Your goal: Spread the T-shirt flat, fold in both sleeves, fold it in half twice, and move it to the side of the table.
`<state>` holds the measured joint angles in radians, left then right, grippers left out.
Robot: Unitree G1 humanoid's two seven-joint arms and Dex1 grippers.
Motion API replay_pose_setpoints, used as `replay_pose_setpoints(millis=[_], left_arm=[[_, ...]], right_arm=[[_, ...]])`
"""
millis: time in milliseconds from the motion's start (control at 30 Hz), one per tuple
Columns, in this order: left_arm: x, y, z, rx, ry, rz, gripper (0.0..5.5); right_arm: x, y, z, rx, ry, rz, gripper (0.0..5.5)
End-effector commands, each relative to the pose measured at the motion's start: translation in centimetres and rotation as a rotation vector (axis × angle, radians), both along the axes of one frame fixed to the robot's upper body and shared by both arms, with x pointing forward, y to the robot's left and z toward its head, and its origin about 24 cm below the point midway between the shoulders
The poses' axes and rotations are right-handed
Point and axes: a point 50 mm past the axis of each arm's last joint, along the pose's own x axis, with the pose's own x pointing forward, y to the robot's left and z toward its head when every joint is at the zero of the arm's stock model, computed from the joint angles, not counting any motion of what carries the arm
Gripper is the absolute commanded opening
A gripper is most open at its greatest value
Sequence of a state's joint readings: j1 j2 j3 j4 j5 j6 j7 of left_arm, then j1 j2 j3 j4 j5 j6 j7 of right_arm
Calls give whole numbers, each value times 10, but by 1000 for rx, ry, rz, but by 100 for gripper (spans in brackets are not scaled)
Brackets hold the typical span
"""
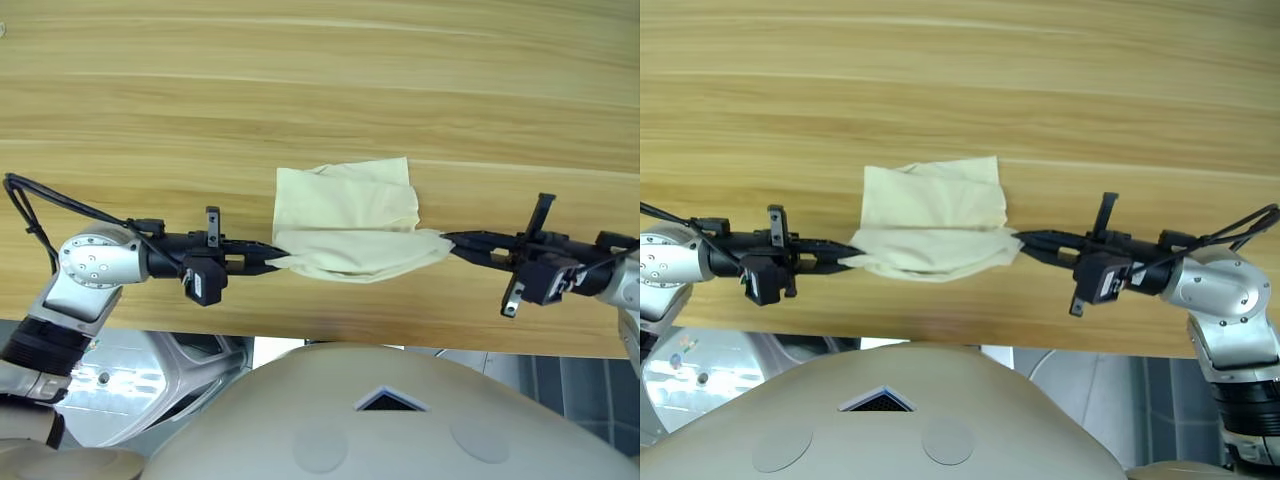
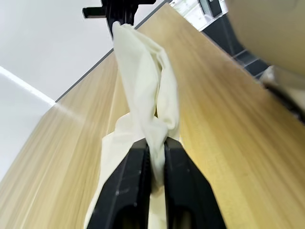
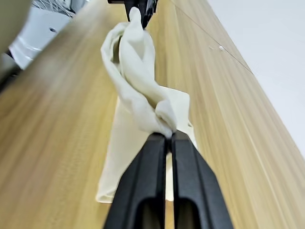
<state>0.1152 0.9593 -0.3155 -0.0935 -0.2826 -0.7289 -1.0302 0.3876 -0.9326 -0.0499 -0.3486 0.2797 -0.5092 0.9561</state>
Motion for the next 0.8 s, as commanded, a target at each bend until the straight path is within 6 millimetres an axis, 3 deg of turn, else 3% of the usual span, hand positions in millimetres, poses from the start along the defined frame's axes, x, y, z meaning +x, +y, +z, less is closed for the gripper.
replay_pose_setpoints(millis=[33,200,433,600,800], left_arm=[[12,4,2,17,-3,60,25],[24,2,9,-52,10,112,25],[56,-7,12,-160,13,262,25],[76,-17,0,-187,45,372,25],[83,-26,-17,-178,89,419,25]], right_arm=[[10,0,-4,-17,-26,-61,0],[27,-1,-17,-69,-57,-164,0],[40,13,-38,-121,-78,-209,0],[54,15,-53,-183,-111,-265,0],[64,17,-55,-185,-142,-305,0]])
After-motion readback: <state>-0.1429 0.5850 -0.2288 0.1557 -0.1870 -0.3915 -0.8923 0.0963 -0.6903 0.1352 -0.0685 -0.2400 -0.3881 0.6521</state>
